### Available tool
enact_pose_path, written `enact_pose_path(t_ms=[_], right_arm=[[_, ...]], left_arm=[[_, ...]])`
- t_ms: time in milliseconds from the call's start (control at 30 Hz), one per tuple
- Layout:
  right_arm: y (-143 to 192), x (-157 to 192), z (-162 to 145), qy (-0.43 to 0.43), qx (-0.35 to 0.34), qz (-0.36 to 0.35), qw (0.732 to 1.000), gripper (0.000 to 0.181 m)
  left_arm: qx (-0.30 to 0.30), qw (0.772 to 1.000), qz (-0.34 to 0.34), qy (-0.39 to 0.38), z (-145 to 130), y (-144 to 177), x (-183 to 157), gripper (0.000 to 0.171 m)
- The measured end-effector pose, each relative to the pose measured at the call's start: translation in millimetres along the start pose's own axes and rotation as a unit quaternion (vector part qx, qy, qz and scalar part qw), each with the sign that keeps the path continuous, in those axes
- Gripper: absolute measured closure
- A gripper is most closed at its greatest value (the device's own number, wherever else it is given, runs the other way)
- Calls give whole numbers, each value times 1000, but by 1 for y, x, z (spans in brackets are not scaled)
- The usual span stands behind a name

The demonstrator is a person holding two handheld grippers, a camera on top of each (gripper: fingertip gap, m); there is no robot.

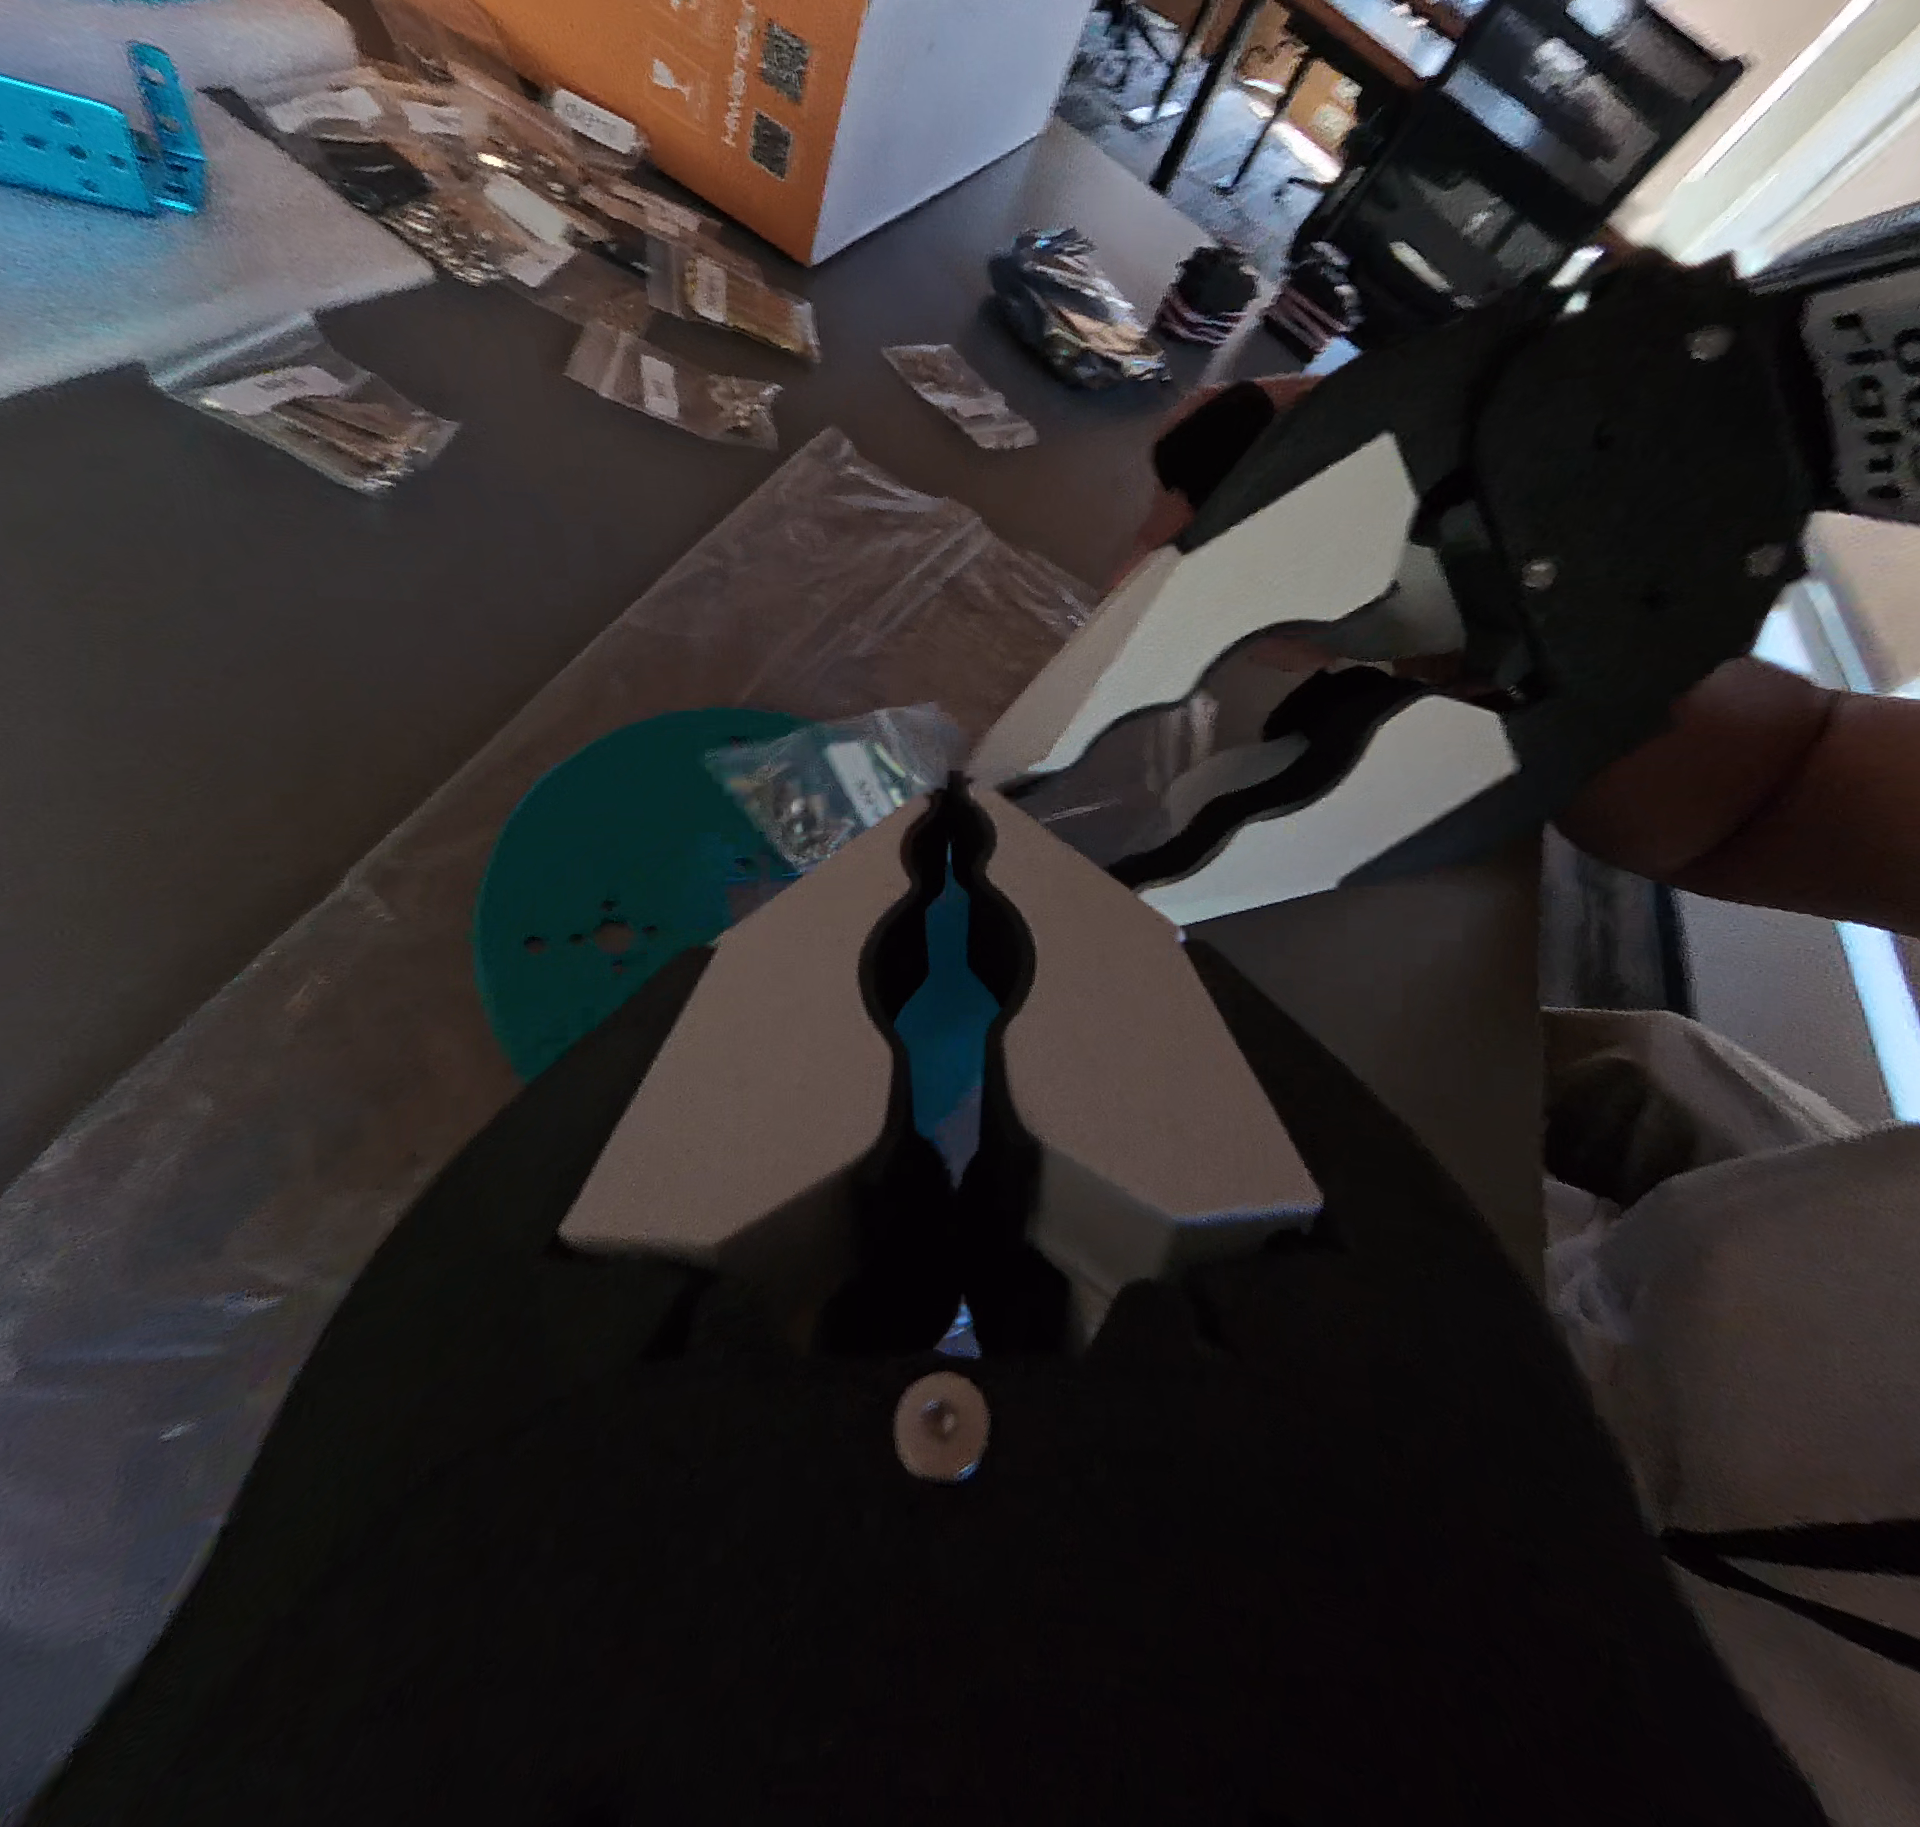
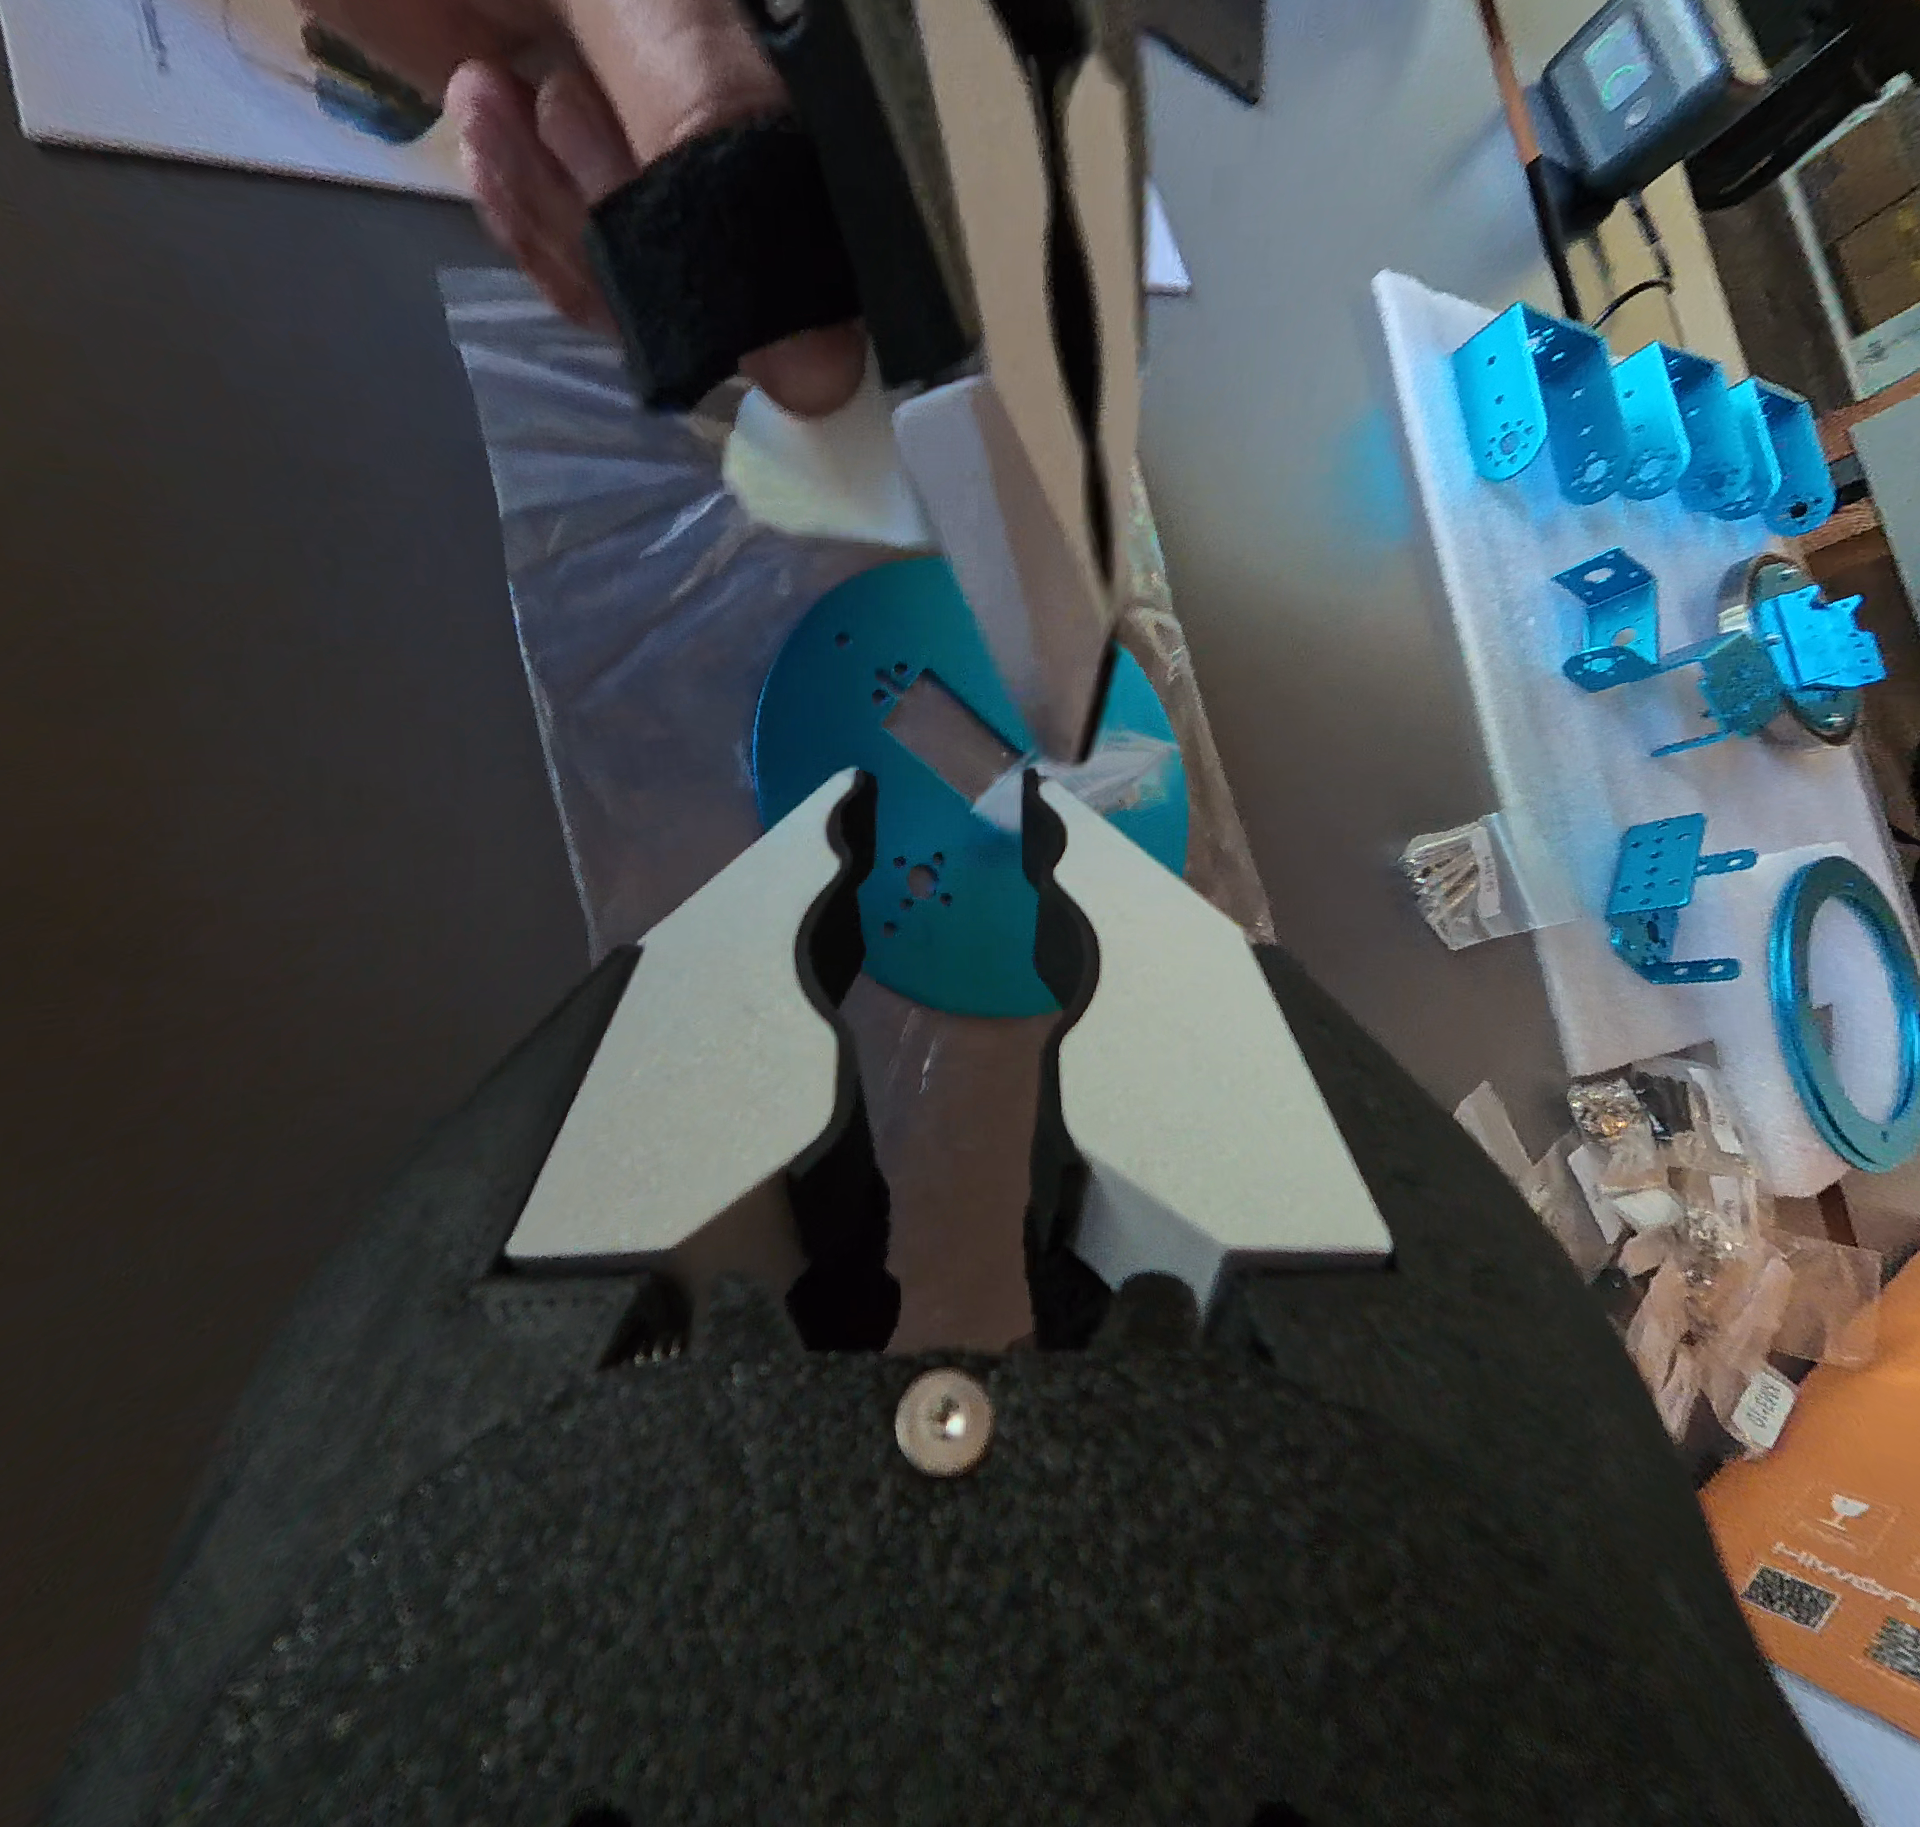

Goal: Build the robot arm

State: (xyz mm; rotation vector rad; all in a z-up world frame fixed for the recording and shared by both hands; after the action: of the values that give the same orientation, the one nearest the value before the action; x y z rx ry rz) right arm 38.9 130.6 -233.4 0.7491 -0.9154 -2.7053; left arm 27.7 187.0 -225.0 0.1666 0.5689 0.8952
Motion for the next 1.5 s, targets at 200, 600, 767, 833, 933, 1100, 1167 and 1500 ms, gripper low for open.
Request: enact_pose_path(t_ms=[200,600,767,833,933,1100,1167,1500], right_arm=[[-3,-1,0,-4,-1,-15,1000,144],[-13,-10,-5,-40,19,-61,997,160],[-7,-14,-8,-51,15,-42,998,174],[-5,-16,-10,-70,7,-11,997,176],[0,-21,-16,-101,-10,36,994,178],[16,-21,-25,-117,-72,147,980,179],[26,-19,-24,-117,-116,196,967,179],[52,-18,-18,-165,-224,308,910,180]], left_arm=[[3,999,-35,9,4,7,-3,171],[-14,1000,7,21,4,4,6,171],[-19,1000,-3,23,4,-1,6,171],[-17,999,-19,30,4,-2,4,171],[-54,997,8,49,17,10,21,164],[-120,990,52,59,45,54,39,160],[-144,986,68,58,51,73,33,160],[-100,993,42,-50,-57,132,-74,150]])
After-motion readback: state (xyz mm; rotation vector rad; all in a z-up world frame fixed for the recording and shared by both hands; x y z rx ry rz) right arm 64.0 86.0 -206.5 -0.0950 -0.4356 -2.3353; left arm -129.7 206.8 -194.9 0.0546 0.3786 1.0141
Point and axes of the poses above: each gripper's, where its closed fingertips meet, y back along the fingers, z out of its top, x = y × z across the jaws, the point moved 4 cm from there along y, back along the fingers, and after that the axes turned 2 degrees about -x, right-handed, at the moved point
